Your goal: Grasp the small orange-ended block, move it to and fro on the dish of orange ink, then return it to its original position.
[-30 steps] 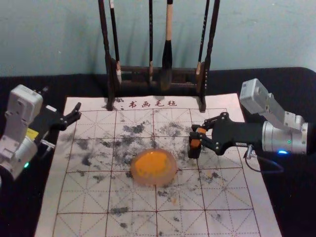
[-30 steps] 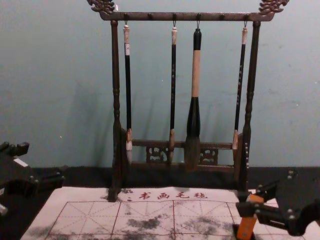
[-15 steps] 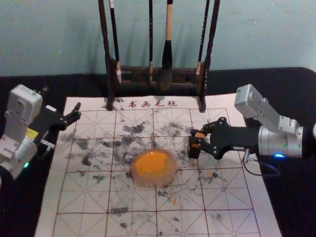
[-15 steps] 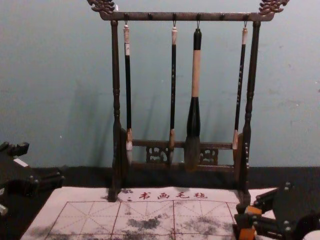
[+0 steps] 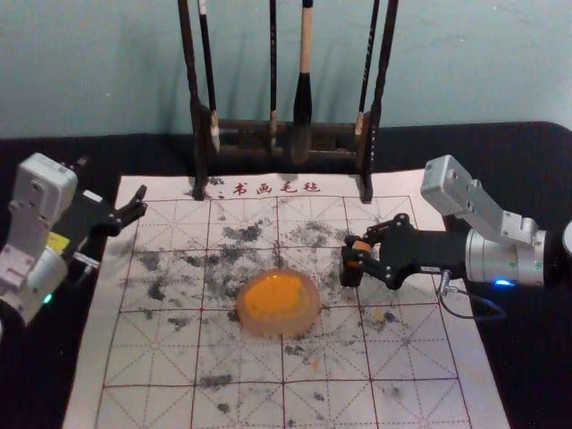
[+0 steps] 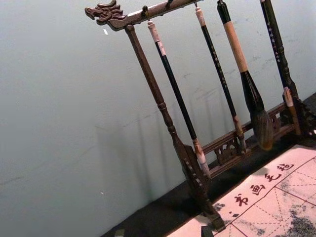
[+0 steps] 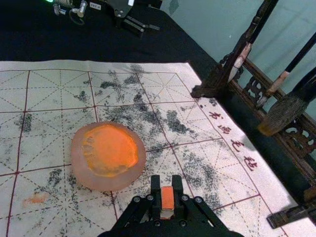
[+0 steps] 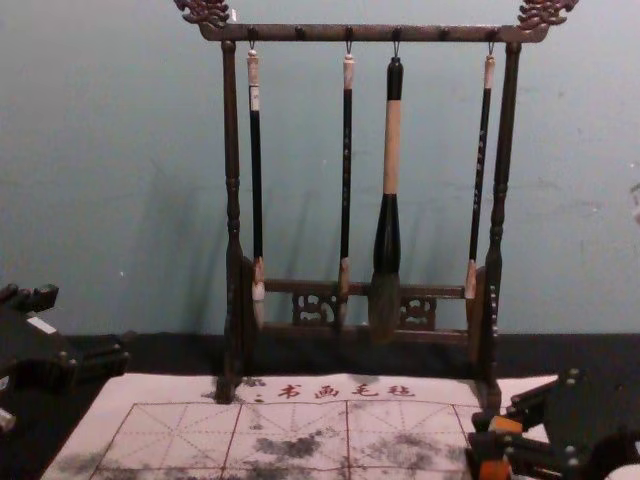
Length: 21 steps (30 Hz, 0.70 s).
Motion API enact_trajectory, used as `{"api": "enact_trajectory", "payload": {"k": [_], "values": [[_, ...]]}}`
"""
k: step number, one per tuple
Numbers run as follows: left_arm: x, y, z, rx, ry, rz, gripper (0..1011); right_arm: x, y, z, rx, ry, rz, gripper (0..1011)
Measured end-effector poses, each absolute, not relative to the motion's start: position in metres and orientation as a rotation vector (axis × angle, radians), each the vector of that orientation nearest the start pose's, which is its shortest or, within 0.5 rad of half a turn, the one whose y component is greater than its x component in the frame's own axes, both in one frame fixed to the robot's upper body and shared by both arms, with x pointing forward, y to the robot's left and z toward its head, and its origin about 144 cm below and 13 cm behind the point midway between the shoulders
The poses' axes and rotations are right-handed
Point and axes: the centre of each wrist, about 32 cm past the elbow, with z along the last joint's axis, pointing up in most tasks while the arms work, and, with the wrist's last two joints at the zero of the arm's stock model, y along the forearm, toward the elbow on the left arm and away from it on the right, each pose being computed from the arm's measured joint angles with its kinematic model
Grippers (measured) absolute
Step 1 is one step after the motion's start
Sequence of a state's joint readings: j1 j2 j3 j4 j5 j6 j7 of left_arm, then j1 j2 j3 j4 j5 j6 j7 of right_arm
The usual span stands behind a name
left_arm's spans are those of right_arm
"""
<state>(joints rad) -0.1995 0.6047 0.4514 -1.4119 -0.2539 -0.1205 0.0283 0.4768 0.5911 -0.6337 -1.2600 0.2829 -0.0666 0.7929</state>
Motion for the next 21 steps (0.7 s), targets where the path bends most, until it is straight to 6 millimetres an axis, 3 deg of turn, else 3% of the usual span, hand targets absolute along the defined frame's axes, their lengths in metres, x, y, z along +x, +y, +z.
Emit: {"api": "enact_trajectory", "payload": {"k": [6, 7, 17, 20, 21], "values": [[0.4886, 0.3097, 1.1398, 0.304, -0.285, 1.248, 1001, 0.5511, -0.2954, 1.1737, -0.441, -0.166, -0.412, 146], [0.4886, 0.3097, 1.1398, 0.304, -0.285, 1.248, 1001, 0.5511, -0.2955, 1.1737, -0.441, -0.166, -0.412, 207], [0.4886, 0.3097, 1.1398, 0.304, -0.285, 1.248, 1001, 0.5510, -0.2956, 1.1740, -0.440, -0.165, -0.412, 481], [0.4886, 0.3097, 1.1398, 0.304, -0.285, 1.248, 1001, 0.5510, -0.2956, 1.1740, -0.439, -0.165, -0.411, 624], [0.4886, 0.3097, 1.1398, 0.305, -0.285, 1.248, 1001, 0.5510, -0.2956, 1.1740, -0.439, -0.165, -0.411, 624]]}}
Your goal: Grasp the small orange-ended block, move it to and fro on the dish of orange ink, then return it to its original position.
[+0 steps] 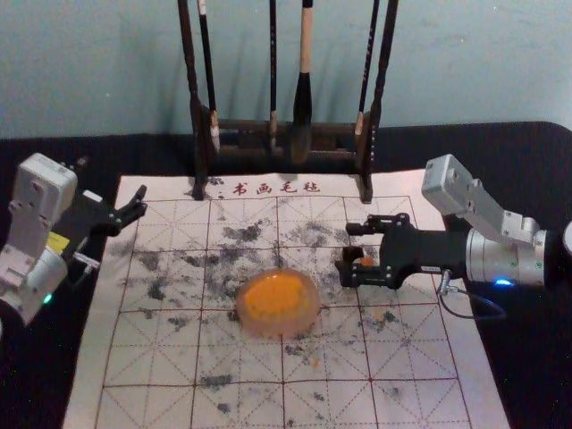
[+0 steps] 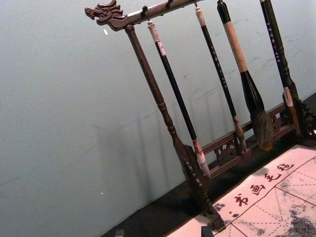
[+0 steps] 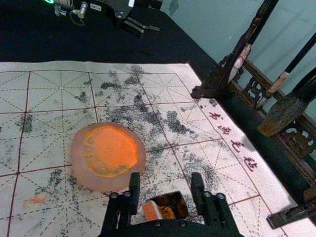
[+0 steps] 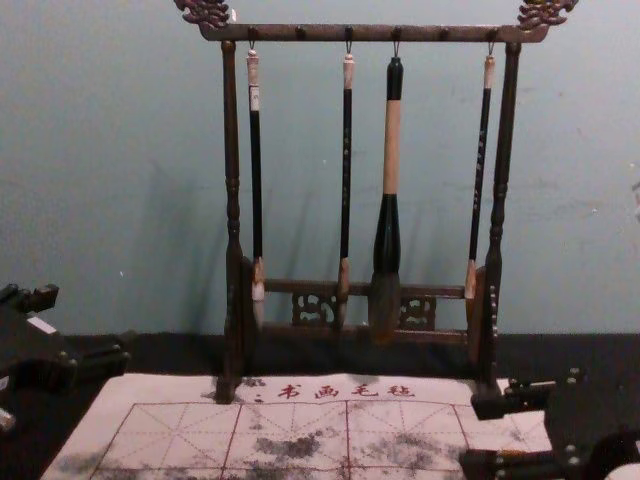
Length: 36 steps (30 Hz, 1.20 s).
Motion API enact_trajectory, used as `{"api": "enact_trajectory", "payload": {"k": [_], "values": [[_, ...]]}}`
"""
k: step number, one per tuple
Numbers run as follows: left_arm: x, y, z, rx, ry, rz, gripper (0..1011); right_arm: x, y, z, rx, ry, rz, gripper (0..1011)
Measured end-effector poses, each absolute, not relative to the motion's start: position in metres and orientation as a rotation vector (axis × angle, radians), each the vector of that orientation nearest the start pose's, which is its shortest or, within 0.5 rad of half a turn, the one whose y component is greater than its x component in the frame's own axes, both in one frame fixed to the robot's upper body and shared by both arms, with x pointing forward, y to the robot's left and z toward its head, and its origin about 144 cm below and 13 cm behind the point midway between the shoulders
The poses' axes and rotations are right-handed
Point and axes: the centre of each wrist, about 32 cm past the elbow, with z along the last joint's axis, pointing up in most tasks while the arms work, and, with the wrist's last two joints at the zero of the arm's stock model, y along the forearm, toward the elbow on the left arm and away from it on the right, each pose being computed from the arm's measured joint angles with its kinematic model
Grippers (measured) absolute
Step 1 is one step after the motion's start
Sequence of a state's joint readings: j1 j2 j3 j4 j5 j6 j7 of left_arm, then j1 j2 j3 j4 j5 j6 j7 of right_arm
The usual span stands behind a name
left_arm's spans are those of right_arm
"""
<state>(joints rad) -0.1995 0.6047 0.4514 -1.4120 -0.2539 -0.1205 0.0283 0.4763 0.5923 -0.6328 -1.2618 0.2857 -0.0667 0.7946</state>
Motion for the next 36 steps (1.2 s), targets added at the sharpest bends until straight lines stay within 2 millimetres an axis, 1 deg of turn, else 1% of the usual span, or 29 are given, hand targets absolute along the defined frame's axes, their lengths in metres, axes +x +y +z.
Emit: {"api": "enact_trajectory", "payload": {"k": [2, 3, 5, 6, 7, 8, 11, 13, 16, 18, 24, 26, 27, 31, 32, 36], "values": [[0.489, 0.310, 1.140, 0.304, -0.285, 1.248, 1001, 0.551, -0.296, 1.174, -0.439, -0.165, -0.411, 706], [0.489, 0.310, 1.140, 0.305, -0.285, 1.248, 1001, 0.551, -0.296, 1.174, -0.439, -0.165, -0.411, 706], [0.489, 0.310, 1.140, 0.304, -0.285, 1.248, 1001, 0.551, -0.296, 1.174, -0.439, -0.165, -0.411, 804], [0.489, 0.310, 1.140, 0.304, -0.285, 1.248, 1001, 0.551, -0.296, 1.174, -0.439, -0.165, -0.411, 818], [0.489, 0.310, 1.140, 0.304, -0.285, 1.248, 1001, 0.551, -0.296, 1.174, -0.439, -0.165, -0.411, 859], [0.489, 0.310, 1.140, 0.304, -0.285, 1.248, 1001, 0.551, -0.296, 1.174, -0.439, -0.165, -0.411, 868], [0.489, 0.310, 1.140, 0.304, -0.285, 1.248, 1001, 0.551, -0.296, 1.174, -0.439, -0.165, -0.411, 958], [0.489, 0.310, 1.140, 0.304, -0.285, 1.248, 1001, 0.551, -0.296, 1.174, -0.439, -0.165, -0.411, 1000], [0.489, 0.310, 1.140, 0.304, -0.285, 1.248, 1001, 0.551, -0.296, 1.174, -0.426, -0.163, -0.415, 1000], [0.489, 0.310, 1.140, 0.304, -0.285, 1.248, 1001, 0.549, -0.296, 1.174, -0.387, -0.164, -0.432, 1000], [0.489, 0.310, 1.140, 0.304, -0.285, 1.248, 1001, 0.535, -0.296, 1.173, -0.278, -0.159, -0.557, 1000], [0.489, 0.310, 1.140, 0.305, -0.285, 1.248, 1001, 0.527, -0.297, 1.169, -0.241, -0.146, -0.634, 1000], [0.489, 0.310, 1.140, 0.305, -0.285, 1.248, 1001, 0.520, -0.296, 1.164, -0.222, -0.138, -0.696, 1000], [0.489, 0.310, 1.140, 0.305, -0.285, 1.248, 1001, 0.507, -0.296, 1.154, -0.188, -0.117, -0.807, 1000], [0.489, 0.310, 1.140, 0.305, -0.285, 1.248, 1001, 0.501, -0.296, 1.147, -0.169, -0.098, -0.861, 1000], [0.489, 0.310, 1.140, 0.304, -0.285, 1.248, 1002, 0.489, -0.295, 1.131, -0.142, -0.052, -0.950, 1000]]}}
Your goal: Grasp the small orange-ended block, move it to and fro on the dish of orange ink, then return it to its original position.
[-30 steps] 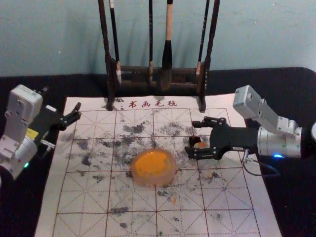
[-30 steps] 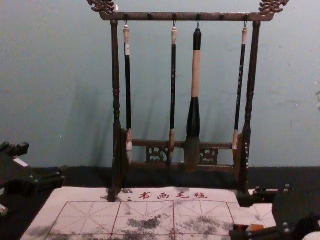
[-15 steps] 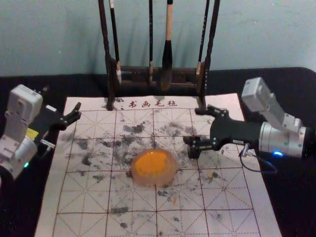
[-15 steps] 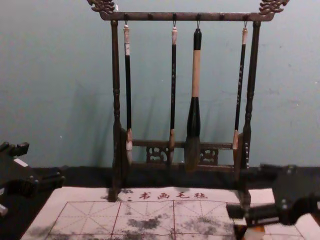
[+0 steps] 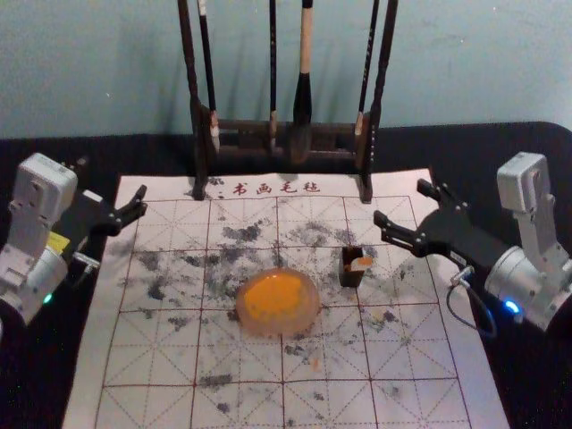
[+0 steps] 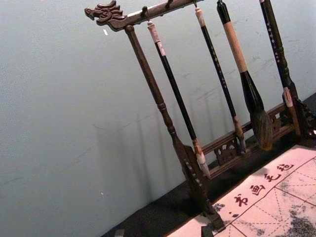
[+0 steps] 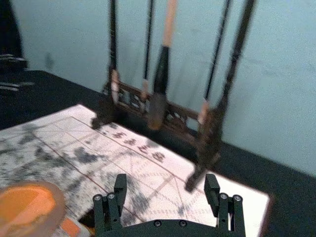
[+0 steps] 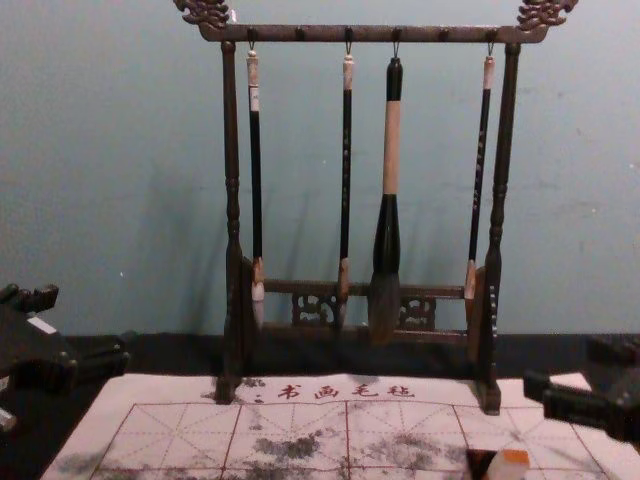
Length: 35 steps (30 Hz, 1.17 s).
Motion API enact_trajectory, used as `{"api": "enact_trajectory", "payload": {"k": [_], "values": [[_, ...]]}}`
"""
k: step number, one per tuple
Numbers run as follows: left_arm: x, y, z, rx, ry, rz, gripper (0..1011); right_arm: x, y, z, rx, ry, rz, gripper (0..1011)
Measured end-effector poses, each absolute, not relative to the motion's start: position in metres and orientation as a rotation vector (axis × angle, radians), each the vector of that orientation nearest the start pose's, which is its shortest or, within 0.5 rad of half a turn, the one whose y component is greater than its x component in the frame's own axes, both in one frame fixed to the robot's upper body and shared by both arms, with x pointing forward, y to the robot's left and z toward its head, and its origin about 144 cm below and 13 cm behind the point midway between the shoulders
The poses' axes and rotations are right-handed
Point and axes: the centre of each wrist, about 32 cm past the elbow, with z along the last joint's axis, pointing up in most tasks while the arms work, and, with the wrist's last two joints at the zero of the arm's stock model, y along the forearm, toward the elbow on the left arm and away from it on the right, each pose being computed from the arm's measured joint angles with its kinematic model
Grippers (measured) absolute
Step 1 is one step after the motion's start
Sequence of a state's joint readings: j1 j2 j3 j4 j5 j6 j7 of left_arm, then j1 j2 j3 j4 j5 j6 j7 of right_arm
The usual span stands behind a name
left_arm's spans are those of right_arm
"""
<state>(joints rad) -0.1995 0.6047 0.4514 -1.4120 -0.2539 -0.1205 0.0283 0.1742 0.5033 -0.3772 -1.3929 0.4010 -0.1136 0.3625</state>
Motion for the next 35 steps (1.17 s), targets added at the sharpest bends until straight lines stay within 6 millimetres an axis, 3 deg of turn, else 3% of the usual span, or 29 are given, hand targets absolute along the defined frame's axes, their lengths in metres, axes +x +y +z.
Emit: {"api": "enact_trajectory", "payload": {"k": [7, 35], "values": [[0.489, 0.310, 1.140, 0.305, -0.285, 1.248, 1002, 0.478, -0.290, 1.110, -0.145, -0.005, -1.045, 1000], [0.489, 0.310, 1.140, 0.305, -0.285, 1.248, 1001, 0.479, -0.291, 1.111, -0.146, -0.013, -1.033, 1000]]}}
